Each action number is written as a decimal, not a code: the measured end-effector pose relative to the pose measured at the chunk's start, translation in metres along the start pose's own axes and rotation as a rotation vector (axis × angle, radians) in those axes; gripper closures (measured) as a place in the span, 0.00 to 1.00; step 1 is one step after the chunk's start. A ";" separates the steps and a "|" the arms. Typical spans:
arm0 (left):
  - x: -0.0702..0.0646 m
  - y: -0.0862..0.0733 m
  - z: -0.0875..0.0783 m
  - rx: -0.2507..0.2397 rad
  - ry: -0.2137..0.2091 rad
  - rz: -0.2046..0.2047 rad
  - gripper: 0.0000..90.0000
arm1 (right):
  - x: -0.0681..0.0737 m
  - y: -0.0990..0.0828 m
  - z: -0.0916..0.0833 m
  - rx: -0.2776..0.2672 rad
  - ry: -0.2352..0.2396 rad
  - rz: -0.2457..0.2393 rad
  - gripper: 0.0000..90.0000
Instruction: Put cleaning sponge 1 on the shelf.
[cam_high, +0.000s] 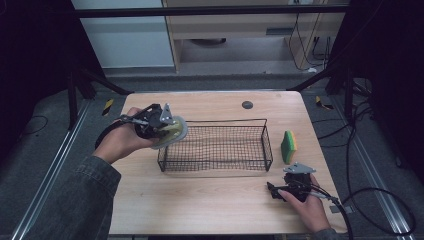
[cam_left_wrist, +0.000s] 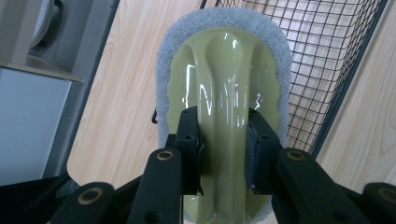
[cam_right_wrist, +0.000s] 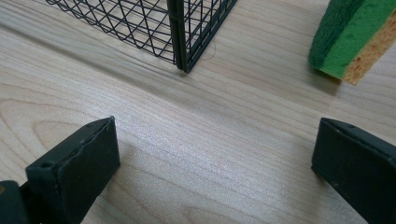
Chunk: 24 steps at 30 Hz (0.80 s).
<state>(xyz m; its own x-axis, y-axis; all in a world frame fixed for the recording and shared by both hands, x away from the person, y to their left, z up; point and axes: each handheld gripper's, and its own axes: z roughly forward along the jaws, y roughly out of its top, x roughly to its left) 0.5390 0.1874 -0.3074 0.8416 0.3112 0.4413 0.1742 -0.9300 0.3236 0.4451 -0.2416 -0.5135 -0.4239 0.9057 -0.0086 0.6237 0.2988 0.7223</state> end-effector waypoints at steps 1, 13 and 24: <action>0.001 0.000 0.000 -0.011 0.001 -0.003 0.78 | 0.000 0.000 0.000 0.000 0.000 0.000 0.01; 0.000 0.010 -0.004 -0.020 0.010 0.018 0.78 | 0.000 0.000 0.000 0.001 -0.002 0.001 0.01; -0.007 0.022 0.007 -0.010 -0.005 0.059 0.78 | 0.000 0.000 0.000 0.000 -0.002 0.002 0.01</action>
<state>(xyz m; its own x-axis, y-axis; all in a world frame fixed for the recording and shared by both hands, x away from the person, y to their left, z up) 0.5406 0.1629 -0.3094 0.8528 0.2548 0.4558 0.1189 -0.9447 0.3057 0.4448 -0.2415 -0.5135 -0.4216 0.9067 -0.0085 0.6247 0.2972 0.7221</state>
